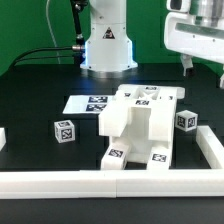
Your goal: Assemble chair
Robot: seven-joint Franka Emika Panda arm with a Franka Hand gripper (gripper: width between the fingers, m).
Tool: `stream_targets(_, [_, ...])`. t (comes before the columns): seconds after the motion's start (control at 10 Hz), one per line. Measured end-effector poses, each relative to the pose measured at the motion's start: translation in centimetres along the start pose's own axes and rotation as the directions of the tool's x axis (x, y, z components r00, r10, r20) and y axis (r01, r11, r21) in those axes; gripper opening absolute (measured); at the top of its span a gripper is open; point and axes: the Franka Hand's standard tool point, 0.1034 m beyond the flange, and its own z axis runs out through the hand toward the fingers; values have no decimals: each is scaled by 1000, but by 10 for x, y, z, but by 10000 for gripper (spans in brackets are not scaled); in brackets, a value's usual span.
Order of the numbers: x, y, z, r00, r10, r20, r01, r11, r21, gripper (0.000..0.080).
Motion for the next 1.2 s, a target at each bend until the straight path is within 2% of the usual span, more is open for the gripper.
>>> stream_targets(0.2, [0, 2, 5, 1000, 2, -3, -2, 1000, -1, 648])
stream_targets(0.3, [4, 3, 21, 1000, 8, -24, -8, 1000, 17, 648])
stream_targets(0.4, [7, 5, 38, 999, 16, -39, -15, 1000, 22, 648])
stream_targets(0.5, [9, 6, 48, 999, 20, -49, -19, 999, 26, 648])
stream_targets(0.6, [11, 5, 56, 998, 21, -52, -21, 1000, 16, 648])
stream_targets(0.8, [13, 1, 64, 998, 21, -57, -20, 1000, 10, 648])
stream_targets(1.2, [13, 6, 72, 998, 15, -58, -15, 1000, -8, 648])
